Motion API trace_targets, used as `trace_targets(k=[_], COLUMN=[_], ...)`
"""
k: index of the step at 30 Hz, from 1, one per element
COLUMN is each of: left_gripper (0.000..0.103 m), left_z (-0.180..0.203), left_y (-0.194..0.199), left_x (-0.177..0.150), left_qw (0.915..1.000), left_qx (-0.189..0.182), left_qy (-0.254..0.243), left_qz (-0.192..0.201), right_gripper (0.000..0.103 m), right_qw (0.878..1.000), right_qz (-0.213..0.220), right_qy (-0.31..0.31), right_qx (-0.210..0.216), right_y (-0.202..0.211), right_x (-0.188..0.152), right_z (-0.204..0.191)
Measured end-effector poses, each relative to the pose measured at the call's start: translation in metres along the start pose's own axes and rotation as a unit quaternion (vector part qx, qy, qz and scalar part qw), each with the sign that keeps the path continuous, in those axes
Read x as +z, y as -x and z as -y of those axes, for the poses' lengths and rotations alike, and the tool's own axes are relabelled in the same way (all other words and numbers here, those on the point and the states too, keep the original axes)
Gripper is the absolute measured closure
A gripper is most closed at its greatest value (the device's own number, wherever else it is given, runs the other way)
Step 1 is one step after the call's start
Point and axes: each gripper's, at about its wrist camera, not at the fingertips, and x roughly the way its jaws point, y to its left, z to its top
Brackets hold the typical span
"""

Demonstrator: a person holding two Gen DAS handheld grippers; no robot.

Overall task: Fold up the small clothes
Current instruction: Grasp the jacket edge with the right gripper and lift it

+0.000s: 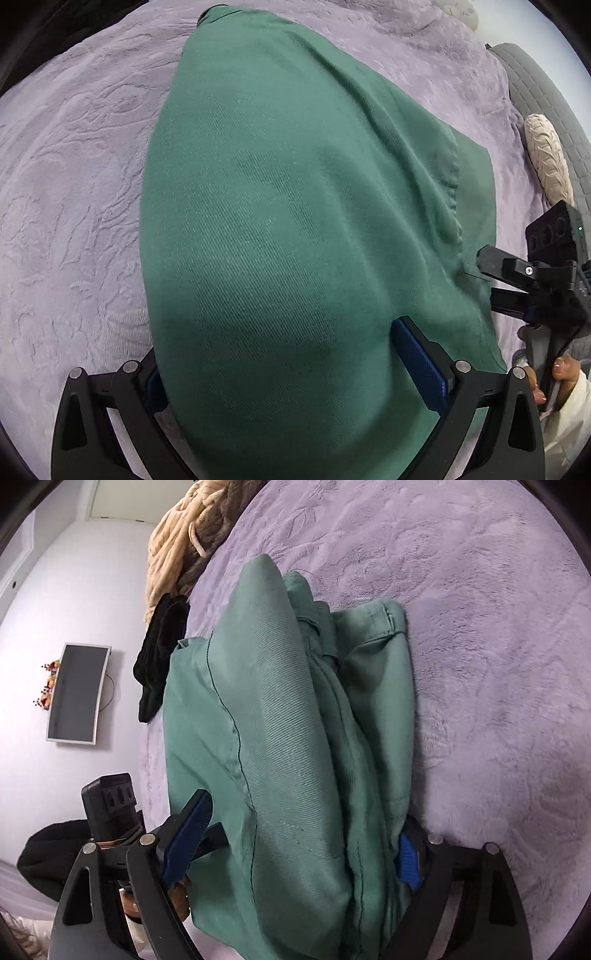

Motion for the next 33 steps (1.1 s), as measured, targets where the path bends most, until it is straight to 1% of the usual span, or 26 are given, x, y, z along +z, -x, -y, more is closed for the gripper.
trace_targets(k=[5,6,7,8,9,10,11,13,15,18,20,24,28,33], left_gripper=[0.001,0.001,0.004,0.007,0.017,0.028,0.033,0.050,0.055,0.056,0.056,0.056,0.056,0.056], left_z=[-0.001,0.001,0.001,0.003,0.004,0.006,0.006,0.004,0.004,0.004,0.004,-0.010,-0.034,-0.077], left_y=[-0.003,-0.002,0.000,0.002,0.006,0.012,0.019,0.033,0.045,0.067,0.082,0.117,0.149,0.174], left_x=[0.003,0.003,0.002,0.002,0.001,-0.001,-0.002,-0.003,-0.003,-0.006,-0.011,-0.025,-0.051,-0.095], left_qw=[0.9999,0.9999,1.0000,1.0000,0.9999,0.9998,0.9996,0.9990,0.9981,0.9968,0.9961,0.9946,0.9944,0.9967], left_qx=[-0.012,-0.009,-0.006,-0.004,-0.004,-0.007,-0.010,-0.027,-0.045,-0.060,-0.062,-0.079,-0.080,-0.065], left_qy=[0.002,-0.002,-0.005,-0.008,-0.011,-0.013,-0.016,-0.019,-0.022,-0.032,-0.038,-0.037,-0.040,-0.035], left_qz=[-0.008,-0.008,-0.006,-0.002,0.004,0.014,0.022,0.031,0.035,0.043,0.050,0.057,0.055,0.032], right_gripper=[0.014,0.026,0.055,0.063,0.075,0.078,0.079,0.079,0.079,0.079,0.079,0.079,0.079,0.079], right_qw=[0.999,0.999,0.999,0.998,0.997,0.996,0.995,0.993,0.989,0.988,0.988,0.988,0.988,0.984], right_qz=[0.009,0.010,0.008,0.004,0.007,0.012,0.018,0.026,0.033,0.039,0.041,0.037,0.021,-0.005], right_qy=[-0.042,-0.049,-0.053,-0.057,-0.065,-0.069,-0.070,-0.076,-0.083,-0.077,-0.073,-0.058,-0.062,-0.097], right_qx=[0.009,0.005,0.000,0.009,0.034,0.054,0.070,0.092,0.116,0.125,0.131,0.135,0.141,0.151], right_y=[-0.004,-0.003,-0.002,-0.001,0.002,0.007,0.012,0.019,0.026,0.035,0.041,0.044,0.029,-0.015], right_x=[0.001,0.000,-0.001,-0.003,-0.006,-0.010,-0.013,-0.020,-0.028,-0.039,-0.048,-0.073,-0.110,-0.169], right_z=[0.014,0.014,0.013,0.013,0.013,0.012,0.009,0.000,-0.008,-0.029,-0.043,-0.075,-0.101,-0.113])
